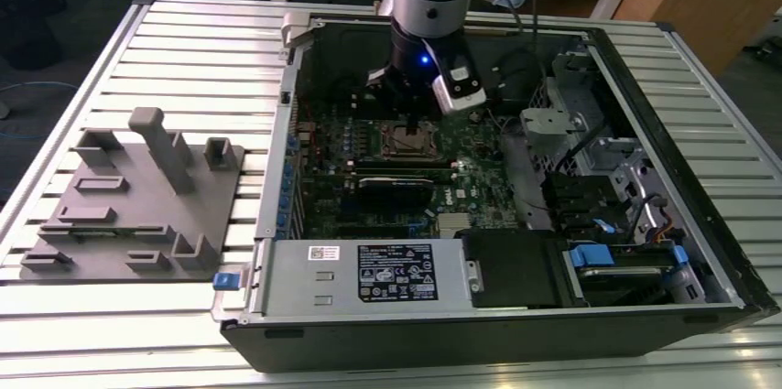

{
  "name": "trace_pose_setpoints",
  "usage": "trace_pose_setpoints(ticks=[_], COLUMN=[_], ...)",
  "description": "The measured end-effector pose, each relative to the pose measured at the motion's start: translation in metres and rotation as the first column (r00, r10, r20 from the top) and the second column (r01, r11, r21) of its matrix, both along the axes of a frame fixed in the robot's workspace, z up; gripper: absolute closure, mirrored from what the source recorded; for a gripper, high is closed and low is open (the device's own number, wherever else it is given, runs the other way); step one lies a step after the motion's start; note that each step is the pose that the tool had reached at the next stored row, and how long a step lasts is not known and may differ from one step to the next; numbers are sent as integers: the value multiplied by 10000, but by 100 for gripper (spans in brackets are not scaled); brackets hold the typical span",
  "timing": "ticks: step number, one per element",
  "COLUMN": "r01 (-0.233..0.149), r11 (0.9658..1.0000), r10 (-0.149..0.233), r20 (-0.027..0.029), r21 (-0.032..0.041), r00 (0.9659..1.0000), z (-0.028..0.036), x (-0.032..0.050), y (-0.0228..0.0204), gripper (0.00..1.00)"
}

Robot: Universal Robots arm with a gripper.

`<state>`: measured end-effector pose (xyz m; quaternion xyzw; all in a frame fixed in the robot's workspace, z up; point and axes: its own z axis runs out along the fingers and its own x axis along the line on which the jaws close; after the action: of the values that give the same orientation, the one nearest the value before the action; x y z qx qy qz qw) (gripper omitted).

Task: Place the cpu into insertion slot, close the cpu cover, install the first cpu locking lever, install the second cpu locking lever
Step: 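Install the second cpu locking lever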

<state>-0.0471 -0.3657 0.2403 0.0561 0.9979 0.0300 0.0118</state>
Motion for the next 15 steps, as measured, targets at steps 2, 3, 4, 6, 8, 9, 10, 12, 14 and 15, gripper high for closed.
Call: trace_pose_setpoints(ticks=[2,3,4,6,8,9,10,12,14,15], r01=[1,0,1,1,1,1,1,1,2,1], r11=[10000,10000,10000,10000,10000,10000,10000,10000,10000,10000], r10=[-1,0,-1,-1,-1,-1,-1,-1,-2,-1], r20=[0,0,0,0,0,0,0,1,1,1], r21=[0,0,0,1,-1,0,0,0,0,0], r00=[10000,10000,10000,10000,10000,10000,10000,10000,10000,10000], z=[-1,-1,-1,-3,-3,-4,-5,-8,-14,-17], x=[0,0,0,0,0,0,0,-3,-17,-28], y=[-29,-42,-56,-87,-117,-128,-139,-157,-166,-170], gripper=[90,90,90,90,90,90,90,90,90,90])
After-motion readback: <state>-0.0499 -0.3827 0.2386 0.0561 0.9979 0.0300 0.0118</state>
